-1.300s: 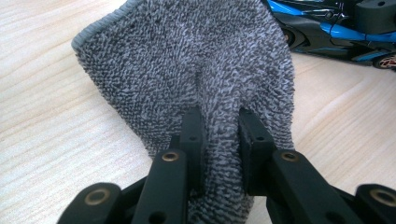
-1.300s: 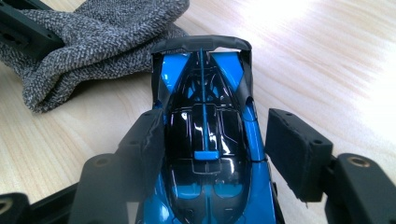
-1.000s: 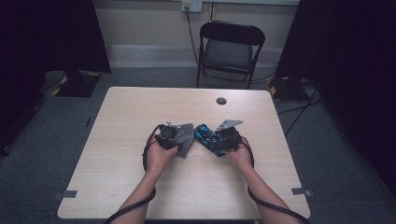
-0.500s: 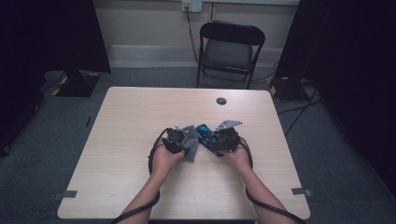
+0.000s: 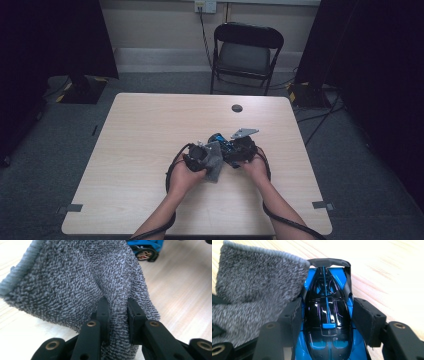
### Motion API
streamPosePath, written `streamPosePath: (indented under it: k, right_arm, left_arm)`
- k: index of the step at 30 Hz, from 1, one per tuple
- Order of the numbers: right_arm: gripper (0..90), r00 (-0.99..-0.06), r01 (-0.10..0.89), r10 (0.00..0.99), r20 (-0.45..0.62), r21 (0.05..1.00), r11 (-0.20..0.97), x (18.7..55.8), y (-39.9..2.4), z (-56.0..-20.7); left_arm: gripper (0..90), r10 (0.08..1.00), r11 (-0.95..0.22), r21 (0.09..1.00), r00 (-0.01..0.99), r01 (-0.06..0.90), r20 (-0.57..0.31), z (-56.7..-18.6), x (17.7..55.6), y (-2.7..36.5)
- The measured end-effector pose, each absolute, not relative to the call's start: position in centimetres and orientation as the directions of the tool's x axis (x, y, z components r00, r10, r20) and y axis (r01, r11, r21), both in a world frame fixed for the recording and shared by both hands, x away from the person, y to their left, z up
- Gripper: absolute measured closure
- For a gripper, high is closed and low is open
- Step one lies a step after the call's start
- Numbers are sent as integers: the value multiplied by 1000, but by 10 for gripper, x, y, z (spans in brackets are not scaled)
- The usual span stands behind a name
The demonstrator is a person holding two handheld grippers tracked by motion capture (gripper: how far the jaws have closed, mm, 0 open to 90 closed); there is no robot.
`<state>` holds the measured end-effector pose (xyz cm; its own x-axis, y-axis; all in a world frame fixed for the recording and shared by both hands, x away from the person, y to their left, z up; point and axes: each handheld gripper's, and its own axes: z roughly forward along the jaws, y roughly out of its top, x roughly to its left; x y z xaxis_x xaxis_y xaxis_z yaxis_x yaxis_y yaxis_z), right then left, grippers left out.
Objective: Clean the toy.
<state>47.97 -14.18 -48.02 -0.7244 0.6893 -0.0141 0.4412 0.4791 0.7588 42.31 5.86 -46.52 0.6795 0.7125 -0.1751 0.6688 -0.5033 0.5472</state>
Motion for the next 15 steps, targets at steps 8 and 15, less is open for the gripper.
streamPosePath:
  k: [8,15]
  right_arm:
    - [414,-725,440,689,-13,760,478,480,-142,-480]
    - [414,-724,441,689,-13,760,478,480,-142,-480]
  left_arm:
    - [753,688,-523,556,705,647,-173,-465,414,49]
    - [753,651,-540,565,735,623,-188,-466,404,37]
